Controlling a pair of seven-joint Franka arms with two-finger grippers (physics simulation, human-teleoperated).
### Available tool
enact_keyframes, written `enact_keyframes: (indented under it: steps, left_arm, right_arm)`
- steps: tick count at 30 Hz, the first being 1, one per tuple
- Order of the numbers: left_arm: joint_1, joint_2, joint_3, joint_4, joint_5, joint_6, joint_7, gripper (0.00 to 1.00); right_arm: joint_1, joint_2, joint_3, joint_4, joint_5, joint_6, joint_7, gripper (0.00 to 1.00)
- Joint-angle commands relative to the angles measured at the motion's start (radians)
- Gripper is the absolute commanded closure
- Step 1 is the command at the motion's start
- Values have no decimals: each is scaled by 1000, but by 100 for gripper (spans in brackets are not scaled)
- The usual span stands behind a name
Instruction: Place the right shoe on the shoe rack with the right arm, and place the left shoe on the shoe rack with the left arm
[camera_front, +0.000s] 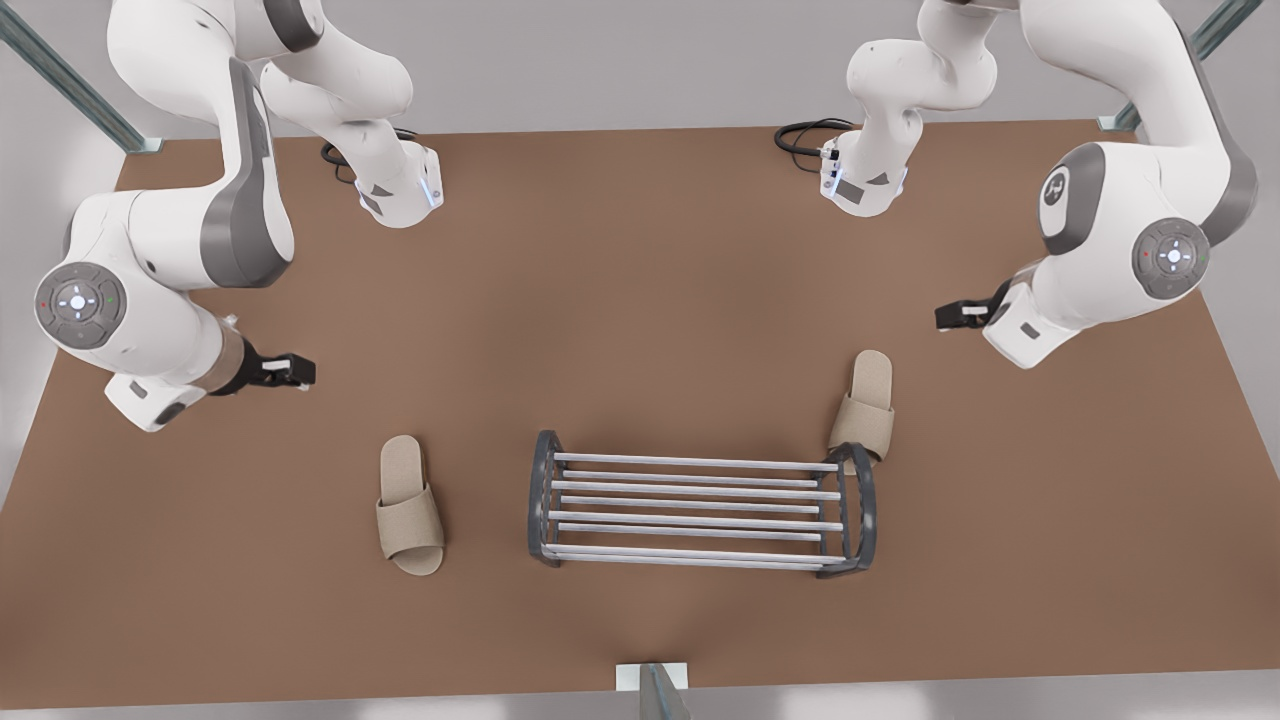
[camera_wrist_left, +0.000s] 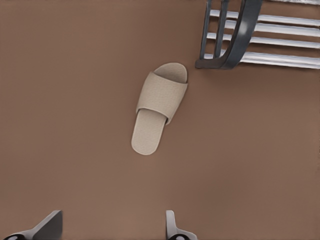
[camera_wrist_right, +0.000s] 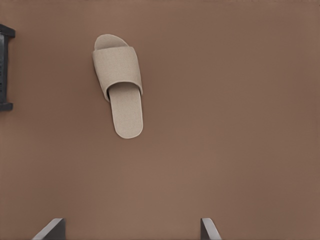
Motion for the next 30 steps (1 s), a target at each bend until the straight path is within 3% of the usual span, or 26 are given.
enact_keyframes:
  steps: [1,3,4,5,6,7,8,9,10,13,16,17,21,30]
  left_arm:
    - [-1,-1,-1,-5,-1,62,-82,0]
    - [22,-3,33,-81,-91,79,31,0]
    - [30,-39,145,-267,-324,241,177,0]
    - [18,-99,176,-478,-413,500,307,0]
    - [16,-103,195,-549,-493,606,420,0]
    - [13,-98,225,-733,-720,839,804,0]
    - [15,-101,240,-766,-742,859,835,0]
    - [-5,-81,331,-809,-813,936,1069,0]
    - [-19,-73,329,-875,-1060,1040,1229,0]
    - [-20,-90,329,-1013,-1563,1159,1681,0]
    - [-27,-75,197,-1025,-2327,1162,1792,0]
    - [-27,-69,168,-1023,-2479,1162,1784,0]
    - [-27,-41,111,-1014,-2503,1162,1361,0]
    - [-22,40,90,-939,-2492,1154,1310,0]
  right_arm:
    - [-1,1,0,0,4,44,5,0]
    - [-14,2,-1,-6,6,63,-62,0]
    - [-18,-7,-1,-59,1,121,-76,0]
    - [-24,-51,-1,-182,3,245,-77,0]
    - [-32,-62,-3,-257,3,342,-81,0]
    - [-43,-45,-3,-337,4,443,-107,0]
    - [-46,-44,-1,-434,9,613,-108,0]
    - [-52,-42,-1,-542,9,806,-110,0]
    - [-70,-26,-1,-624,7,963,-111,0]
    - [-84,67,0,-635,92,1109,-117,0]
    - [-127,134,14,-655,92,1261,-117,0]
    - [-129,136,22,-694,93,1324,-117,0]
    - [-132,146,23,-803,155,1466,-116,0]
    - [-135,209,74,-800,191,1621,-117,0]
